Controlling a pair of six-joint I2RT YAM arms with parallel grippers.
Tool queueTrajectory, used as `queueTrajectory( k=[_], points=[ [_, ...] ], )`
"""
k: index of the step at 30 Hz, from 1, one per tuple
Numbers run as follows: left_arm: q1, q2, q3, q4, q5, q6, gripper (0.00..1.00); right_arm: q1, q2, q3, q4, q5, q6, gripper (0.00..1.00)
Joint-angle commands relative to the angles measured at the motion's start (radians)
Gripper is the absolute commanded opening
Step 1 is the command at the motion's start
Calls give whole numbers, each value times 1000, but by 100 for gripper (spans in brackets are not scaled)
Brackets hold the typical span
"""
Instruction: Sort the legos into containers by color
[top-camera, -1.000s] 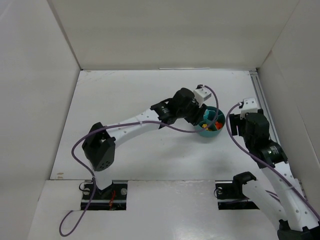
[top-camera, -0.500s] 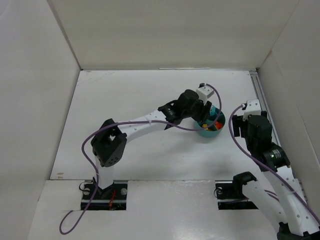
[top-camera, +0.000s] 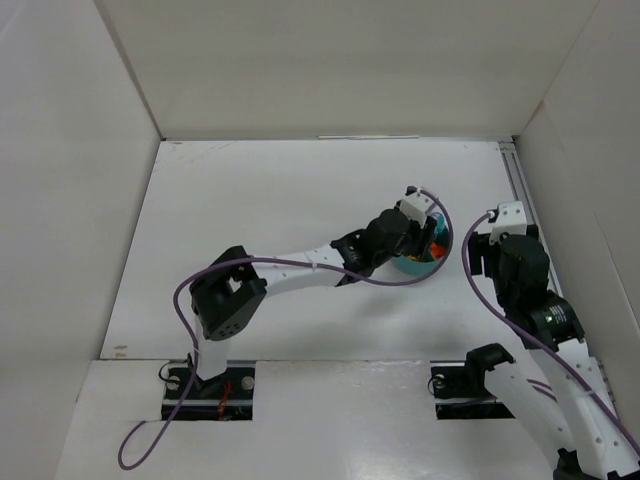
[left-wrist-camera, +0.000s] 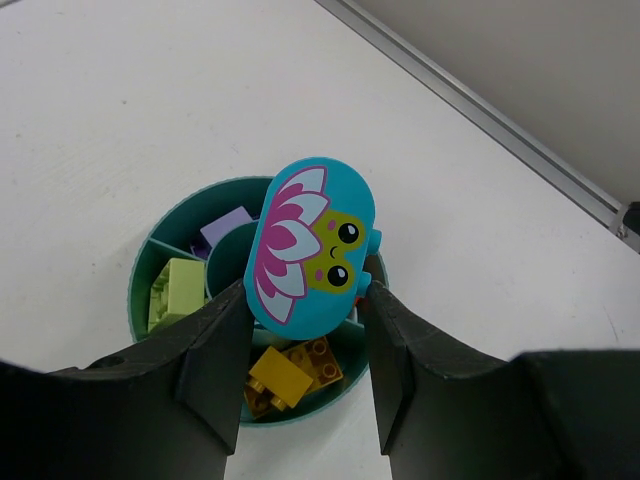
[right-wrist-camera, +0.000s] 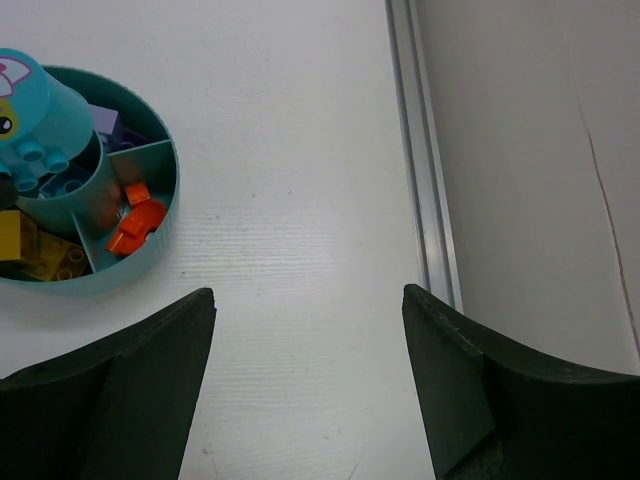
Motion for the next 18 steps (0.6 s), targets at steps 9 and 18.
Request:
queueTrajectory(
  k=[9, 18],
  points=[
    [-19, 52, -18, 228, -138, 12, 36, -4, -37, 33, -12, 19, 18, 80],
    [-19, 81, -47, 257, -147, 2, 36, -4, -37, 33, -12, 19, 27, 80]
  ],
)
